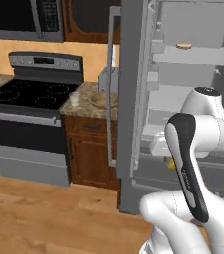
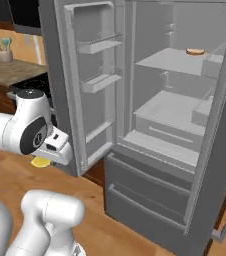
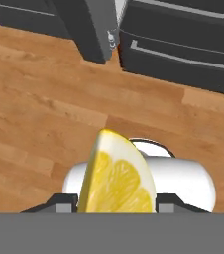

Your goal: Grab a lemon wedge from the fridge and one ice cube from the ice bowl, and put them in the glass of lemonade.

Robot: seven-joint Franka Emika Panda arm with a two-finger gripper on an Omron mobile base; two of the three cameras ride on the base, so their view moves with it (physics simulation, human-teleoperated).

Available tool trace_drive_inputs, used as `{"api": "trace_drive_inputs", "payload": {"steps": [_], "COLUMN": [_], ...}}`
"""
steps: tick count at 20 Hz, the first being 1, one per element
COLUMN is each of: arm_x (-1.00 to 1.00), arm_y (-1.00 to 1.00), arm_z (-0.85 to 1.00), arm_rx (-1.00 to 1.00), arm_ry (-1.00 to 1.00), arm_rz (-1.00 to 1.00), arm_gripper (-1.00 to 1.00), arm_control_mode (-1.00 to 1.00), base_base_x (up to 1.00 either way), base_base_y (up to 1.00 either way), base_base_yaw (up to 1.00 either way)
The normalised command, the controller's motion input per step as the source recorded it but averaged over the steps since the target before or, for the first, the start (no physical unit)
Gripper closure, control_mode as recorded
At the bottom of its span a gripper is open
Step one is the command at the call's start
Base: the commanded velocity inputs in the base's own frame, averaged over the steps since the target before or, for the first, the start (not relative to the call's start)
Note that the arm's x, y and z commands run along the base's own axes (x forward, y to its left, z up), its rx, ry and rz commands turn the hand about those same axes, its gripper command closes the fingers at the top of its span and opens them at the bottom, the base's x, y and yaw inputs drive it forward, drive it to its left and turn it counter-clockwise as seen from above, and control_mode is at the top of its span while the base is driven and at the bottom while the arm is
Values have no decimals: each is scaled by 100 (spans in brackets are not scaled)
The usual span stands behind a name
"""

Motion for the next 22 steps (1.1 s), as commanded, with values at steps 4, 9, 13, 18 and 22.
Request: {"api": "trace_drive_inputs", "payload": {"steps": [4, 9, 13, 18, 22], "arm_x": [0, 0, 0, 0, 0], "arm_y": [0, 0, 0, 0, 0], "arm_z": [0, 0, 0, 0, 0], "arm_rx": [0, 0, 0, 0, 0], "arm_ry": [0, 0, 0, 0, 0], "arm_rz": [0, 0, 0, 0, 0], "arm_gripper": [100, 100, 100, 100, 100], "arm_control_mode": [100, 100, 100, 100, 100], "base_base_x": [-21, 17, 100, 100, 92], "base_base_y": [73, 90, 60, 72, 67], "base_base_yaw": [67, 33, 1, -50, -67]}}
